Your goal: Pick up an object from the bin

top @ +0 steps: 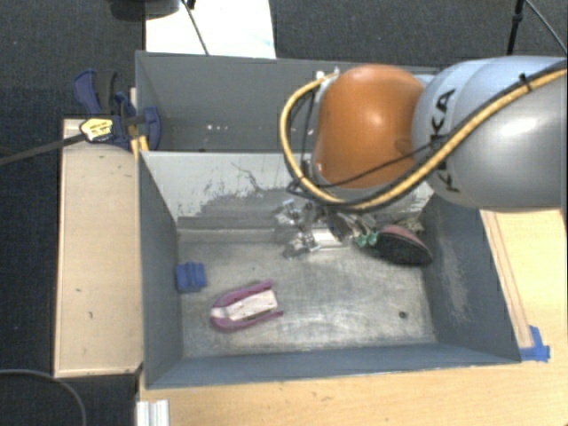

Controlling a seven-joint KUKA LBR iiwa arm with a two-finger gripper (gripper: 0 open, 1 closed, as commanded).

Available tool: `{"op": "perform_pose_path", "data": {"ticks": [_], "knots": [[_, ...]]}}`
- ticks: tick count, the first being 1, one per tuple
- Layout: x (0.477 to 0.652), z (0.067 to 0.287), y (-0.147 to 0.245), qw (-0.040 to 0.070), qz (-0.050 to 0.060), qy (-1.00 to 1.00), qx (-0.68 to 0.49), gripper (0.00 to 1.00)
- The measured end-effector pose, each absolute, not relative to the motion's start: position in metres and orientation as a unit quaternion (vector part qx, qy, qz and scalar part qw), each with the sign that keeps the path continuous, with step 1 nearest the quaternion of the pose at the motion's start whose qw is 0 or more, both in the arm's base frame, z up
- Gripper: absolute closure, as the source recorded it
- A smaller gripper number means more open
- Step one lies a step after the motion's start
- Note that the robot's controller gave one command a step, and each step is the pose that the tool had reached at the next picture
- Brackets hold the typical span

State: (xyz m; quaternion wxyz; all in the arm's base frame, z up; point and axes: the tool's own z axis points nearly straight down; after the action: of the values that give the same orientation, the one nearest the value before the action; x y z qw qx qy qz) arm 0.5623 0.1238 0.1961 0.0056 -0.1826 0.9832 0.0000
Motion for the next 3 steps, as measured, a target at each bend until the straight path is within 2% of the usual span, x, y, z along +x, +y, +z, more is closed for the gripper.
{"op": "perform_pose_path", "data": {"ticks": [1, 2, 3], "knots": [[0.566, 0.253, 0.101, 0.005, 0.000, 0.976, -0.219, 1.00], [0.561, 0.156, 0.114, -0.002, 0.001, 0.991, -0.137, 1.00], [0.563, 0.159, 0.113, 0.002, 0.001, 0.991, -0.136, 0.00]]}}
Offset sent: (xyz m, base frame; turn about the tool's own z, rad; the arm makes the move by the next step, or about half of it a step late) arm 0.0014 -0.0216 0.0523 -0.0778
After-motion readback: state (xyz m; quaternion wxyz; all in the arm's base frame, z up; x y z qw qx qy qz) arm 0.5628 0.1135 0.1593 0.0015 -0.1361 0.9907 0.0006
